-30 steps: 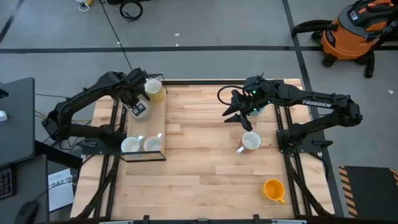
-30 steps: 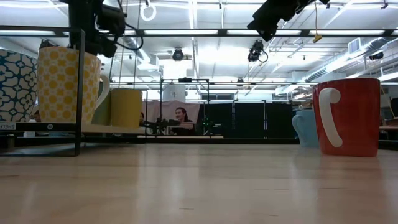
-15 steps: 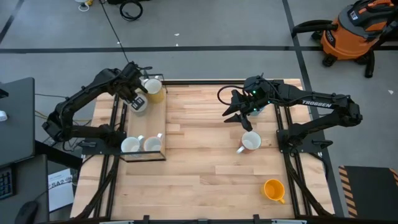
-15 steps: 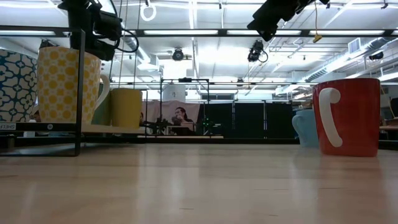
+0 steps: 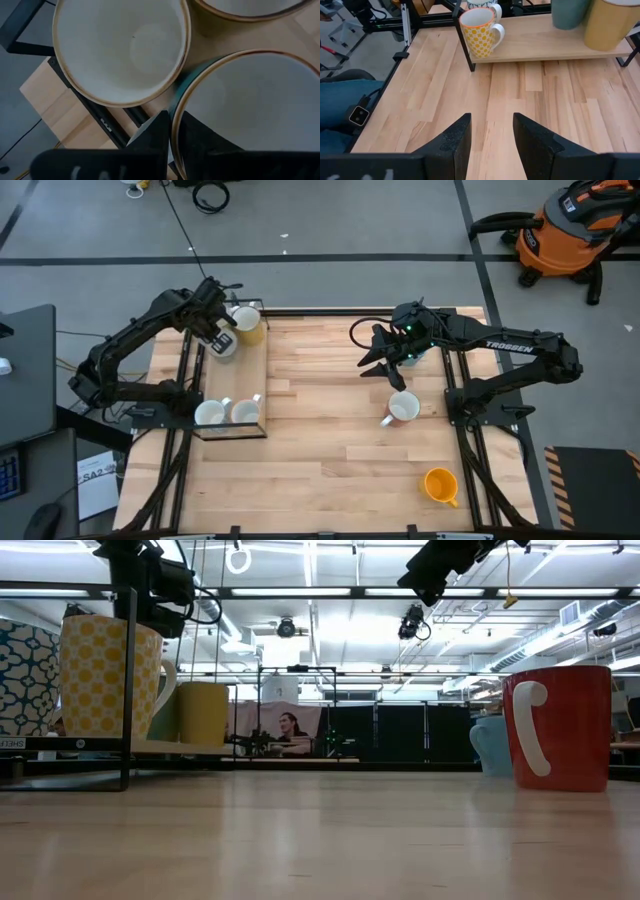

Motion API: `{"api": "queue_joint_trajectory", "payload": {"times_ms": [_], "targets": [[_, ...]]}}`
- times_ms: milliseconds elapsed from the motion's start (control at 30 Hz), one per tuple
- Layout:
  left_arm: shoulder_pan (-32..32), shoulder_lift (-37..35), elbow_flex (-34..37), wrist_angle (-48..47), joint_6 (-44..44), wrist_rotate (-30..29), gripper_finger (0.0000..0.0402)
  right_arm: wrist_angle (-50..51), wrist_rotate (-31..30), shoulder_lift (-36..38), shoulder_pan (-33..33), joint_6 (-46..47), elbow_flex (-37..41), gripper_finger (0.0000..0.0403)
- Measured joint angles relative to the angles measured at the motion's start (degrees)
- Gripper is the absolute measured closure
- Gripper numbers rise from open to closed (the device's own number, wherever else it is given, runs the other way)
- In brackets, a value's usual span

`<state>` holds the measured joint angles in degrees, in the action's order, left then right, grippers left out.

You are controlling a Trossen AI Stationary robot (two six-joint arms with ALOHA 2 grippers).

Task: Place coffee mugs
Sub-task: Put the light blue mug on the shelf

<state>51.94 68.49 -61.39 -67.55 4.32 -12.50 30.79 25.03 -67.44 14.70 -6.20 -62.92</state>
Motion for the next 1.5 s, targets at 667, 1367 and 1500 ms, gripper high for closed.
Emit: {"api": "queue_joint_trajectory", "payload": {"times_ms": [667, 1367, 1500], "targets": [[0.0, 0.0, 0.0, 0.1, -0.2, -0.1, 0.0347, 0.0, 0.0, 0.0, 0.0, 0.0, 0.0, 0.0252], [0.0, 0.0, 0.0, 0.0, -0.1, -2.5, 0.0289, 0.0, 0.0, 0.0, 0.0, 0.0, 0.0, 0.0252], [0.0, 0.0, 0.0, 0.0, -0.3, -2.5, 0.0268, 0.0, 0.0, 0.0, 0.0, 0.0, 0.0, 0.0252]]}}
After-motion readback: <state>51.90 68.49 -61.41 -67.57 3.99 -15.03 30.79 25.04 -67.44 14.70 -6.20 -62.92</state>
